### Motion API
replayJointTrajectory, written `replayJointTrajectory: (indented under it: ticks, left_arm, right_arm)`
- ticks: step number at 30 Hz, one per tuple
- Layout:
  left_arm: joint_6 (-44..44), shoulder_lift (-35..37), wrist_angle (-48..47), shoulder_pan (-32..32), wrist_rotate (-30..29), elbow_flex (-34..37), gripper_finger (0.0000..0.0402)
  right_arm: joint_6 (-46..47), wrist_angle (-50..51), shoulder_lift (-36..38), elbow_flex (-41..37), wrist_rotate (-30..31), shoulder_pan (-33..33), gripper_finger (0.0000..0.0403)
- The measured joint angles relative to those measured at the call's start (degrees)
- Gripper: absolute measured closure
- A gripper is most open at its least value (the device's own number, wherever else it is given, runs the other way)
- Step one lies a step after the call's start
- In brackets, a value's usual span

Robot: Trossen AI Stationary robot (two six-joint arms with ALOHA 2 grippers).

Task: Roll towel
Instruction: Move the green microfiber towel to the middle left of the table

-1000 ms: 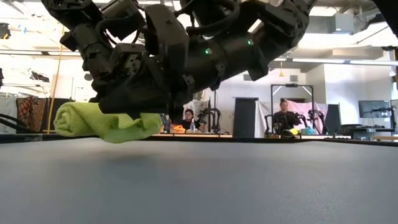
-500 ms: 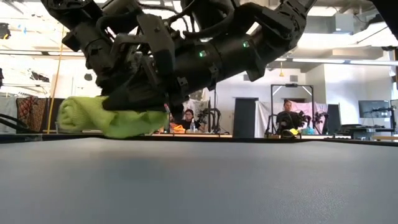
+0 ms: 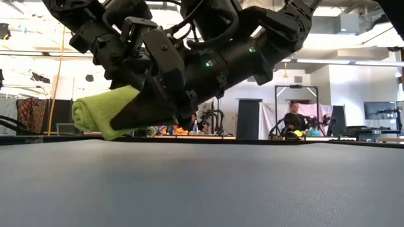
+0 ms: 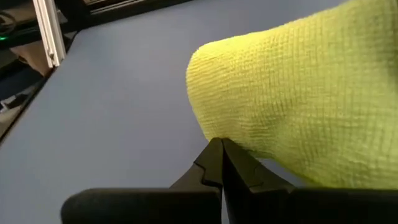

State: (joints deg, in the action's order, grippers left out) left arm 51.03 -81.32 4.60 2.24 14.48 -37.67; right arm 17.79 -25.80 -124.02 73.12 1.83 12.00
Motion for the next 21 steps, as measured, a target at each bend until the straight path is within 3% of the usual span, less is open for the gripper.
replayJointTrajectory:
  ticks: [4,11,17,21]
  left_arm:
    - [0.88,0.0,0.47,0.0,-0.14,0.0,0.0386]
    - [4.47,0.0,3.56,-0.52,-1.04,0.0,0.0386]
    - [4.9,0.0,1.21,-0.43,-1.82,0.0,0.0386]
    - [2.44,0.0,-2.38,0.57,-1.83,0.0,0.0386]
  right_arm:
    - [-0.14,0.04,0.02,0.0,0.41,-0.02,0.0382]
    - [-0.29,0.09,0.02,0.0,6.29,-0.45,0.0382]
    - [-0.27,2.5,1.03,-0.01,2.64,-0.41,0.038]
    - [-0.06,9.68,5.06,0.0,1.06,-0.41,0.0381]
